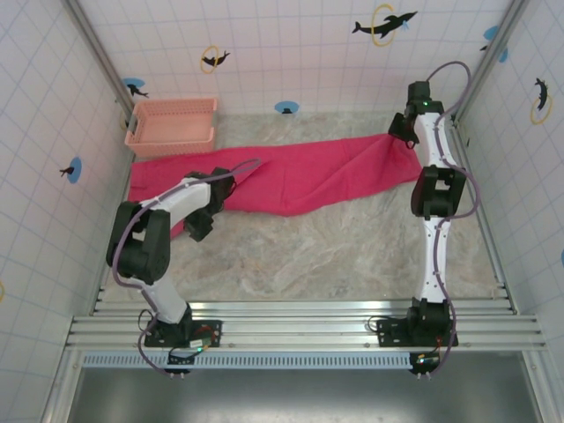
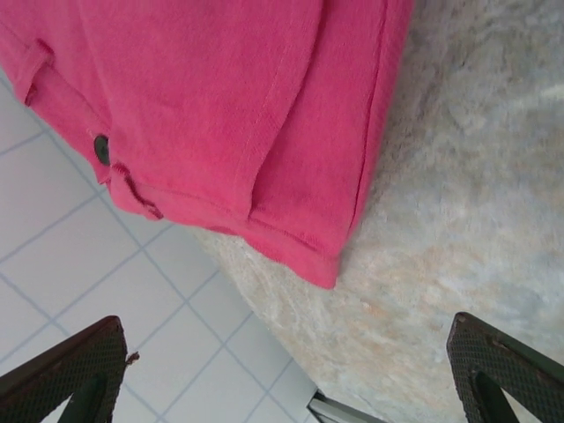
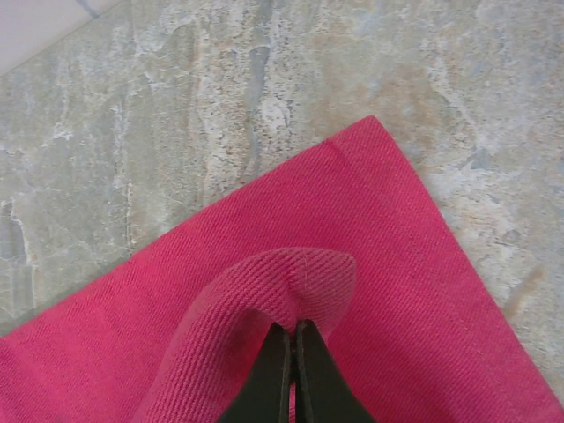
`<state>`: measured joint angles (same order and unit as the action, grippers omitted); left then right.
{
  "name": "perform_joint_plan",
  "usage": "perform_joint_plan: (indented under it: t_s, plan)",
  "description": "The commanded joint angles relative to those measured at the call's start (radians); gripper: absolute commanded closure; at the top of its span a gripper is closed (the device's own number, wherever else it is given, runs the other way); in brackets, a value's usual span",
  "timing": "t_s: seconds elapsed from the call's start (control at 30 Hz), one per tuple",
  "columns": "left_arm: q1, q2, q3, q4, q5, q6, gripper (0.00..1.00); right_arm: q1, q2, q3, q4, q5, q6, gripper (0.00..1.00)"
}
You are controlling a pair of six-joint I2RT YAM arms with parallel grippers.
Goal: Roll up the long pants
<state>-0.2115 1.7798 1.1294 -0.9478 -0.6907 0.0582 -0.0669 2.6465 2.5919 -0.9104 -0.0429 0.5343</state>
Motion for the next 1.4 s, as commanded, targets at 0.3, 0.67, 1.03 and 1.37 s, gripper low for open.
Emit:
perform_joint_plan:
  t_s: [0.3,0.67,1.03,1.37]
  plan:
    - [0.016,0.188,-0.019,0.110,-0.049,-0.142,0.35,0.019,0.000,-0.011,0.052,-0.048,-0.003,1.00]
    - [0.024,0.227,0.046,0.070,-0.093,-0.176,0.44,0.020,-0.016,-0.021,0.058,-0.069,-0.020,1.00]
    - [0.043,0.293,0.135,-0.041,-0.061,-0.215,1.00,0.032,-0.055,-0.067,0.073,-0.101,-0.057,1.00]
    - [0.160,0.106,0.330,-0.127,-0.109,-0.193,1.00,0.038,-0.093,-0.124,0.079,-0.098,-0.070,1.00]
